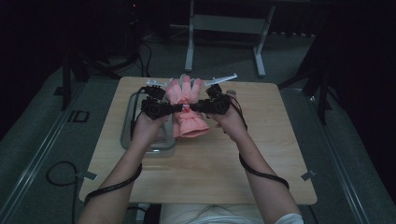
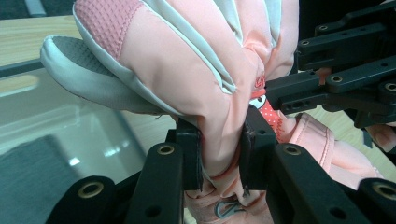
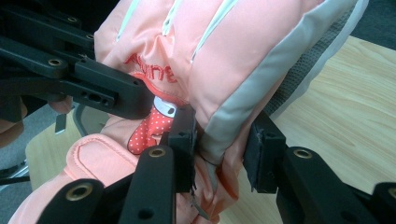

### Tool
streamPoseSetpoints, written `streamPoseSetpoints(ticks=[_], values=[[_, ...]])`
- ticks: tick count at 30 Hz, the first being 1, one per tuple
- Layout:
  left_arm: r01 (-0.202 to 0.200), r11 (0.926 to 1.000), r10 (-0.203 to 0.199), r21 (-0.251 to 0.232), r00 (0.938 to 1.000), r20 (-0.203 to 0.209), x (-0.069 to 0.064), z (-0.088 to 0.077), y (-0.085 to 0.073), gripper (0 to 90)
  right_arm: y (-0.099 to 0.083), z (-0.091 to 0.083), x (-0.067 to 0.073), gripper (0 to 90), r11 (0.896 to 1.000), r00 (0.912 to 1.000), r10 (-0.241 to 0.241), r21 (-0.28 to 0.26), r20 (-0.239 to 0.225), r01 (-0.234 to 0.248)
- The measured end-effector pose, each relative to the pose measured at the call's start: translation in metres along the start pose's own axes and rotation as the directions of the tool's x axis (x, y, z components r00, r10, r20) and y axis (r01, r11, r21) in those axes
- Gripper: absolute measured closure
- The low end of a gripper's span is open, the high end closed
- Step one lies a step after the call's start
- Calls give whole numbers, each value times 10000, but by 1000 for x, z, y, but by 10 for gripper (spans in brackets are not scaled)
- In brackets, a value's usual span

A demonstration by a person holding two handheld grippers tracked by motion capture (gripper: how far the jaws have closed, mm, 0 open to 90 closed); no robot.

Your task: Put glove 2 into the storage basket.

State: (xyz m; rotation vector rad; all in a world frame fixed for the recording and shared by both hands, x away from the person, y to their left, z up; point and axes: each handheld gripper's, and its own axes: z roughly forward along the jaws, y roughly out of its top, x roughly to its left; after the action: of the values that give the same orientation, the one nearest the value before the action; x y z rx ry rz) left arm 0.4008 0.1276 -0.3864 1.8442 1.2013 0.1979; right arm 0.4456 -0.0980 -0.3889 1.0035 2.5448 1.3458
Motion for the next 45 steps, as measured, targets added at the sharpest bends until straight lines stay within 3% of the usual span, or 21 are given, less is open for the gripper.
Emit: streamPoseSetpoints(ticks=[17, 25, 35, 40, 45], values=[[646, 9976, -666, -261, 9944, -818, 46, -47, -18, 730, 37, 54, 39, 673, 9964, 9962, -624, 535, -609, 657], [1071, 9932, -1113, -465, 9887, -1000, 68, -58, -30, 729, 50, 79, 54, 673, 9914, 9938, -864, 926, -700, 927], [1572, 9865, -1605, -465, 9839, -788, 86, -36, -42, 729, 46, 102, 46, 673, 9860, 9964, -758, 1462, -377, 805], [2152, 9761, -2164, -305, 9754, -422, 102, -20, -54, 726, 39, 118, 41, 673, 9797, 9976, -661, 1882, -191, 685], [2208, 9752, -2193, 160, 9733, -683, 108, -6, -63, 723, 29, 132, 36, 673, 9715, 9985, -537, 2308, -52, 535]])
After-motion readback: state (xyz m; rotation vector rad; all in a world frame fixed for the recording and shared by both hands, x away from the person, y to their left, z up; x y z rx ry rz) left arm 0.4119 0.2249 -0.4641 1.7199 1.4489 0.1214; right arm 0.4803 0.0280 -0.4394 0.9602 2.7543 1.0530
